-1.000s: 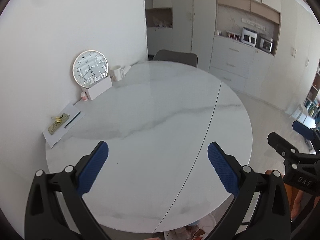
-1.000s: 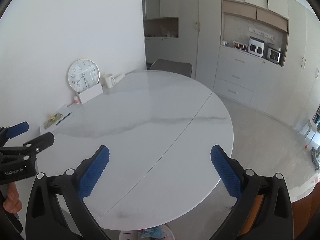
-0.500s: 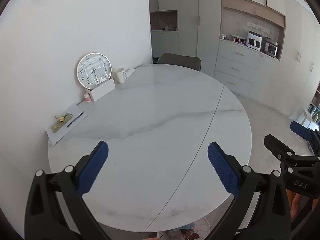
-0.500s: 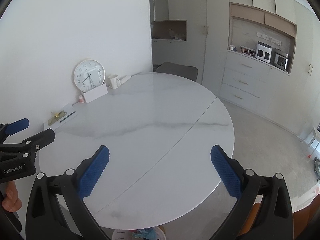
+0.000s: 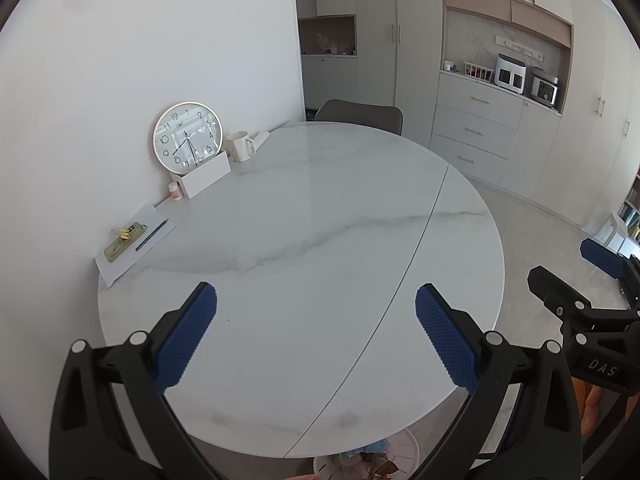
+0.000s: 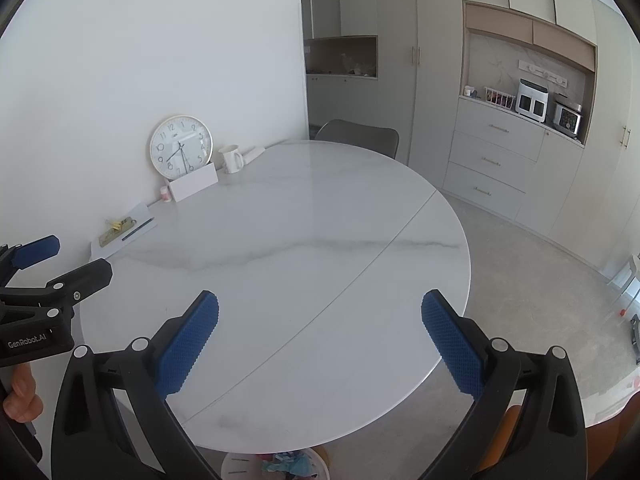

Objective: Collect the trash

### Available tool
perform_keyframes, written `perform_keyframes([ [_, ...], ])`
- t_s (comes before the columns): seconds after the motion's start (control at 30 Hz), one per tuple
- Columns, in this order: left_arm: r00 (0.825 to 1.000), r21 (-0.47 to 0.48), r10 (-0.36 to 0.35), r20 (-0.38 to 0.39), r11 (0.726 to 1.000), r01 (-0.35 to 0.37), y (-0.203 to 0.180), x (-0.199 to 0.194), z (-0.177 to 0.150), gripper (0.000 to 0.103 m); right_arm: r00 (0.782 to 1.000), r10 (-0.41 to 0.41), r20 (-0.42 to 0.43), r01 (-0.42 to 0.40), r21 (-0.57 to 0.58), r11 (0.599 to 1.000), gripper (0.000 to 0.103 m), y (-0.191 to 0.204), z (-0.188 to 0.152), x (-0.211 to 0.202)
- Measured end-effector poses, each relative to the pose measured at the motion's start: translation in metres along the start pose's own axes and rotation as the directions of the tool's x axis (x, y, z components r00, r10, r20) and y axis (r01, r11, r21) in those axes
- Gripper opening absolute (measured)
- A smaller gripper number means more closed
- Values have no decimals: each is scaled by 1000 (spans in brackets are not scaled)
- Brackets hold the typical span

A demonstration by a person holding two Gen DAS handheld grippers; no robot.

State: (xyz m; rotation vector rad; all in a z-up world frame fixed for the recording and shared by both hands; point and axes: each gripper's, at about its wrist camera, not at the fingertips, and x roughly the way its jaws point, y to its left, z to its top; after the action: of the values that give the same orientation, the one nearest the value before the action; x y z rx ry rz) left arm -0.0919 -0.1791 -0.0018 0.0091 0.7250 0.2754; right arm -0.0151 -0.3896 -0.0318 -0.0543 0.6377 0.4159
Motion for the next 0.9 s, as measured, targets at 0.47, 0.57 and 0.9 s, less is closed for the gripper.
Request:
perform_keyframes([
  [0.47, 1000, -10, 4, -8, 1000, -5, -5, -2, -2, 95, 1000, 9, -5, -9, -2, 1000, 101, -2, -2, 0],
  [0.57, 1000, -8, 8, -6, 1000, -8, -5, -3, -3, 95, 1000, 11, -5, -11, -1, 1000, 101, -2, -3, -1],
  [0.9, 1000, -4, 15, -5, 1000, -15, -6, -5, -4, 95, 1000, 14, -8, -14, -2, 1000, 101, -2, -3, 2],
])
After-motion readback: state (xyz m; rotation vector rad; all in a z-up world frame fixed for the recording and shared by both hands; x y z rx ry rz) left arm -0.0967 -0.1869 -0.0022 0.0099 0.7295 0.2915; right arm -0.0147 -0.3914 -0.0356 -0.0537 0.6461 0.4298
